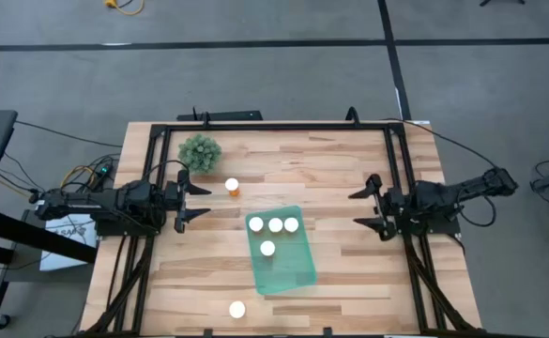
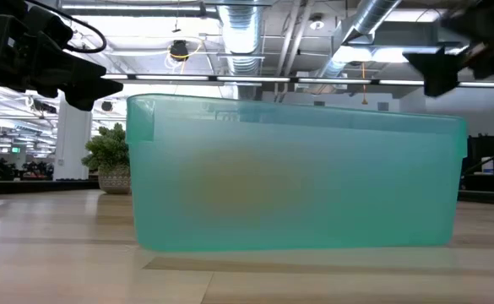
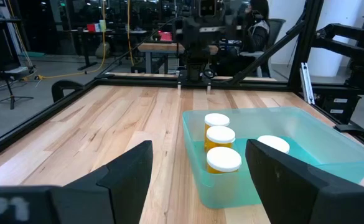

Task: Pick and place pill bottles into a basket
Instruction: Put the orange pill bottle into the green bin

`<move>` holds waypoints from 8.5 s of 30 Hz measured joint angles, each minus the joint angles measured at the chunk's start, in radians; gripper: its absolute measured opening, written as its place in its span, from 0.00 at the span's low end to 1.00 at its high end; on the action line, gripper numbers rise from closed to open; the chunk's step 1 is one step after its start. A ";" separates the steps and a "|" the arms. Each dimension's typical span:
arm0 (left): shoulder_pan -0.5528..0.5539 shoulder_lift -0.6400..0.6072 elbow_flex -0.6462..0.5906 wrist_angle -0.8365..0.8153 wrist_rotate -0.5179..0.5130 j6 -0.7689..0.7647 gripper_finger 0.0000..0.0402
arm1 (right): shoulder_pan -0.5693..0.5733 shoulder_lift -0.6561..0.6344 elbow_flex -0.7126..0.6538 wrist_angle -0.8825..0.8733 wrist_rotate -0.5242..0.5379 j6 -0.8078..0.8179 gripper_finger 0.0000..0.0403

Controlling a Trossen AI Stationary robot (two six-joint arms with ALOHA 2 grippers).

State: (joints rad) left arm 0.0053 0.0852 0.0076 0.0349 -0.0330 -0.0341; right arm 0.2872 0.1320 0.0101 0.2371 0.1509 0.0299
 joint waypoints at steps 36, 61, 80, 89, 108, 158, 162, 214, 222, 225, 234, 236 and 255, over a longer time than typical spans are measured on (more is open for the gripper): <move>0.000 0.000 0.000 0.000 0.000 0.000 0.62 | -0.212 0.091 0.000 -0.215 -0.047 0.206 0.81; 0.000 0.000 0.009 0.076 -0.085 -0.431 0.62 | -0.212 0.091 0.000 -0.215 -0.045 0.207 0.81; 0.000 0.423 0.606 -0.325 -0.274 -0.122 0.77 | -0.212 0.091 0.000 -0.214 -0.046 0.207 0.81; 0.000 0.727 0.859 -0.670 -0.415 -0.162 0.77 | -0.212 0.091 0.000 -0.214 -0.046 0.207 0.81; 0.000 0.887 0.934 -0.994 -0.417 -0.298 0.77 | -0.212 0.091 0.000 -0.214 -0.046 0.207 0.81; 0.237 1.396 0.903 -0.689 -0.146 -0.457 0.77 | -0.212 0.091 -0.001 -0.209 -0.046 0.207 0.81; 0.237 1.442 0.902 -0.685 -0.135 -0.454 0.77 | -0.212 0.091 -0.001 -0.208 -0.046 0.207 0.81; -0.026 1.384 1.292 -0.566 -0.046 -0.298 0.49 | -0.211 0.091 0.000 -0.208 -0.046 0.207 0.81; -0.210 1.386 1.292 -0.541 -0.105 -0.400 0.52 | -0.211 0.091 0.000 -0.208 -0.046 0.207 0.81; -0.276 1.387 1.292 -0.538 -0.138 -0.445 0.52 | -0.212 0.091 0.000 -0.208 -0.046 0.207 0.81; -0.409 1.515 1.292 -0.489 -0.151 -0.536 0.50 | -0.211 0.091 0.000 -0.208 -0.046 0.207 0.81; -0.424 1.541 1.292 -0.490 -0.154 -0.555 0.51 | -0.212 0.091 0.000 -0.208 -0.046 0.207 0.81; -0.490 1.710 1.292 -0.555 -0.167 -0.686 0.49 | -0.211 0.091 0.000 -0.208 -0.046 0.207 0.81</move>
State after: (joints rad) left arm -0.4850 1.7954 1.2995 -0.5205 -0.1998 -0.7200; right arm 0.0760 0.2230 0.0097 0.0296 0.1051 0.2371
